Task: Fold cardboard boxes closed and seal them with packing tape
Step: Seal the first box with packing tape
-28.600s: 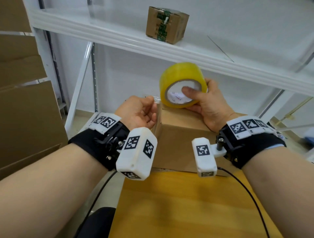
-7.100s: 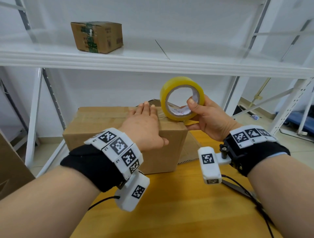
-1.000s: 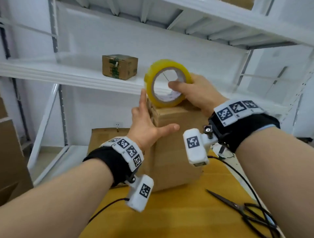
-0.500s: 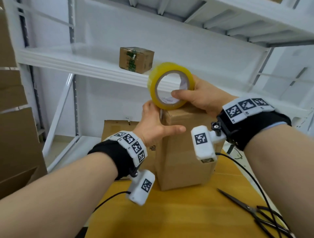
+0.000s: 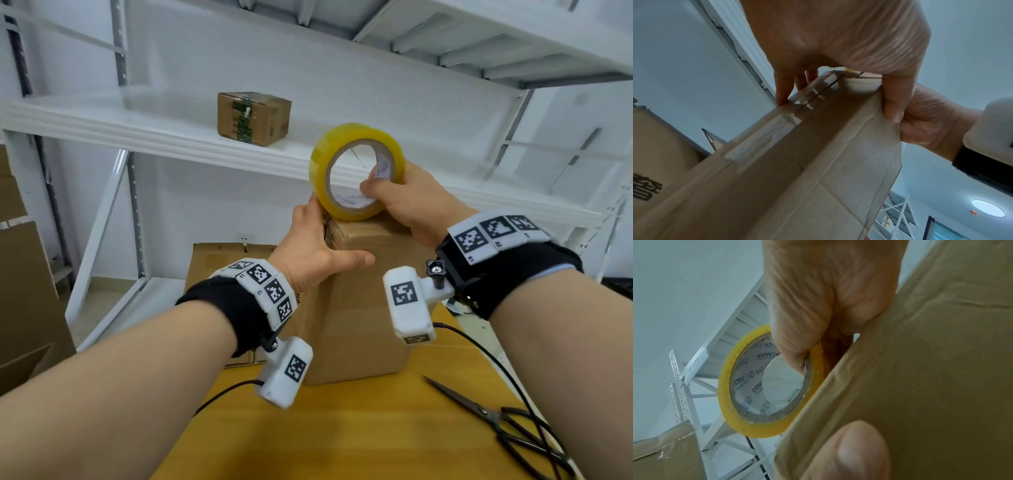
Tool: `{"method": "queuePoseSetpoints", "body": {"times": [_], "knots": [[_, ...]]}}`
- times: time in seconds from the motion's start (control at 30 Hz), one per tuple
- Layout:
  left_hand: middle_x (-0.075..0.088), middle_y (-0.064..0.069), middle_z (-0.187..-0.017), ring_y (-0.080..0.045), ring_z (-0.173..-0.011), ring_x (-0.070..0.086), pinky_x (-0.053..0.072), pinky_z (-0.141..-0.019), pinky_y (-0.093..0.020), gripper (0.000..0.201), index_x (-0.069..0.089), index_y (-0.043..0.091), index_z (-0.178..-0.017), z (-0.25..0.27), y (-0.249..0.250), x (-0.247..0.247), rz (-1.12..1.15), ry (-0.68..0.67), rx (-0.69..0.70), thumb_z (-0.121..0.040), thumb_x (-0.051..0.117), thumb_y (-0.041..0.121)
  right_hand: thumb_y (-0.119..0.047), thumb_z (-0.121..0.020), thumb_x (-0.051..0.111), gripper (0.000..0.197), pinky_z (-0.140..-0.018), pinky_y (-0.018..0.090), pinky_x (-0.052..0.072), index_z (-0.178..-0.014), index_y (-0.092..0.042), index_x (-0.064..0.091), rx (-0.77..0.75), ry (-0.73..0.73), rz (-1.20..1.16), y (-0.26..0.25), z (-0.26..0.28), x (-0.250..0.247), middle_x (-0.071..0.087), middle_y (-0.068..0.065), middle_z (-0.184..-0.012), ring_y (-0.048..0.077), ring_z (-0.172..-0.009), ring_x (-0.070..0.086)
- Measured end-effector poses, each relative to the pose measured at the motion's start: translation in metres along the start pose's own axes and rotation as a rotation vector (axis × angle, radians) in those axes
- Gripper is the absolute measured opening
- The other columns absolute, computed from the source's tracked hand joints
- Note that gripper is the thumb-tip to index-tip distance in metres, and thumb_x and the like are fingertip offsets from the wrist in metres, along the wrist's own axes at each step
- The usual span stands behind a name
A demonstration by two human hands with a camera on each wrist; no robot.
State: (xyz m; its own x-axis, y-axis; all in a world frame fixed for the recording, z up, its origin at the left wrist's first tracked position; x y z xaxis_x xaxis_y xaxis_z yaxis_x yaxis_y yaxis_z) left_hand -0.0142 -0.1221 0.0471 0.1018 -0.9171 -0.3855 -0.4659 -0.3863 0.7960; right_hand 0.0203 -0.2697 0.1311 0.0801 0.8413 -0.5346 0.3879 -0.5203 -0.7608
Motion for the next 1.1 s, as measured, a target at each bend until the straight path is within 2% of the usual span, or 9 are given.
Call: {"method": "queuePoseSetpoints", "body": {"times": [0.17,0.4,0.53,0.67,0.77,0.83,0.93,1.03,1.1], "knots": [[0.033,0.002,-0.131,-0.007,-0.115,0.034,0.028,-0.102,-0.023,0.098,0.027,0.029,-0.144,0.002,0.002,-0.002,-0.013,0.005,-0.005,-0.067,0.085,0.046,-0.036,-0.071,0.064,0.029,-0.097,0.050,0.053,-0.097,-0.024,0.066,-0.017,0.040,0.010,-0.003,0.002,0.003,0.072,0.004,-0.101,0.025,-0.098,0.068],[0.031,0.002,-0.130,-0.010,-0.117,0.036,0.031,-0.106,-0.027,0.096,0.025,0.030,-0.144,0.005,0.002,-0.001,-0.024,-0.022,-0.017,-0.069,0.084,0.048,-0.029,-0.078,0.063,0.022,-0.096,0.050,0.054,-0.099,-0.024,0.066,-0.022,0.083,-0.028,-0.003,0.005,0.001,0.072,0.005,-0.101,0.025,-0.099,0.068],[0.026,0.002,-0.140,-0.013,-0.126,0.035,0.029,-0.104,-0.027,0.121,0.000,0.043,-0.153,0.003,-0.005,-0.003,0.004,-0.049,-0.042,-0.065,0.083,0.054,-0.030,-0.073,0.062,0.023,-0.095,0.054,0.054,-0.095,-0.023,0.065,0.002,0.168,-0.057,0.000,0.004,-0.011,0.072,0.010,-0.103,0.030,-0.100,0.068],[0.020,0.003,-0.147,-0.015,-0.135,0.032,0.028,-0.107,-0.028,0.126,-0.014,0.043,-0.152,0.004,-0.004,0.000,-0.005,-0.059,-0.048,-0.070,0.082,0.051,-0.028,-0.074,0.062,0.017,-0.094,0.053,0.054,-0.090,-0.023,0.064,0.015,0.198,-0.062,0.006,0.006,-0.016,0.072,0.009,-0.099,0.029,-0.097,0.068],[0.020,0.002,-0.147,-0.016,-0.135,0.033,0.027,-0.103,-0.025,0.123,-0.014,0.044,-0.152,0.005,-0.004,0.000,-0.032,-0.055,-0.042,-0.073,0.079,0.052,-0.027,-0.073,0.061,0.010,-0.093,0.054,0.055,-0.082,-0.024,0.063,0.034,0.245,-0.092,0.009,0.005,-0.021,0.070,0.008,-0.090,0.029,-0.092,0.068],[0.020,0.001,-0.147,-0.017,-0.133,0.035,0.027,-0.102,-0.025,0.120,-0.014,0.045,-0.151,0.005,-0.003,0.000,-0.063,-0.054,-0.031,-0.074,0.077,0.054,-0.029,-0.069,0.061,0.017,-0.092,0.057,0.055,-0.084,-0.023,0.066,0.045,0.260,-0.101,0.013,0.003,-0.024,0.071,0.013,-0.096,0.034,-0.096,0.069],[0.021,0.002,-0.144,-0.019,-0.130,0.038,0.031,-0.102,-0.027,0.115,-0.014,0.050,-0.150,0.007,-0.002,0.002,-0.105,-0.065,-0.004,-0.076,0.073,0.058,-0.037,-0.066,0.062,0.035,-0.091,0.055,0.056,-0.095,-0.020,0.069,0.034,0.267,-0.106,0.018,0.000,-0.025,0.074,0.008,-0.099,0.032,-0.097,0.070],[0.021,0.002,-0.146,-0.021,-0.134,0.036,0.032,-0.109,-0.031,0.108,-0.006,0.053,-0.150,0.007,-0.003,0.003,-0.106,-0.058,0.011,-0.075,0.073,0.060,-0.035,-0.071,0.059,0.035,-0.089,0.055,0.057,-0.099,-0.017,0.068,0.032,0.285,-0.103,0.019,0.003,-0.025,0.074,0.010,-0.099,0.032,-0.095,0.070],[0.022,0.002,-0.147,-0.019,-0.136,0.035,0.028,-0.109,-0.027,0.105,0.004,0.050,-0.152,0.007,-0.003,0.002,-0.111,-0.041,0.026,-0.074,0.073,0.061,-0.034,-0.072,0.058,0.030,-0.088,0.056,0.057,-0.096,-0.018,0.067,0.033,0.299,-0.097,0.018,0.004,-0.026,0.073,0.011,-0.098,0.034,-0.094,0.070]]}}
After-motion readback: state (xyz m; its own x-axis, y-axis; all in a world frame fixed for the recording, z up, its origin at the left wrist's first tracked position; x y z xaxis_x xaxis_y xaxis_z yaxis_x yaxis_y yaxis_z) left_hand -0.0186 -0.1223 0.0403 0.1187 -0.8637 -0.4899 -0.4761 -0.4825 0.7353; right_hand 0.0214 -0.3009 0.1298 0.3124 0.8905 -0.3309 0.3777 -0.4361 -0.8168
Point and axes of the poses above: each hand's wrist, its own z-axis away from the middle knuckle, its own x-axis out of the palm, y = z × x, the point moved 5 cm from there along -z, towards the middle knuckle
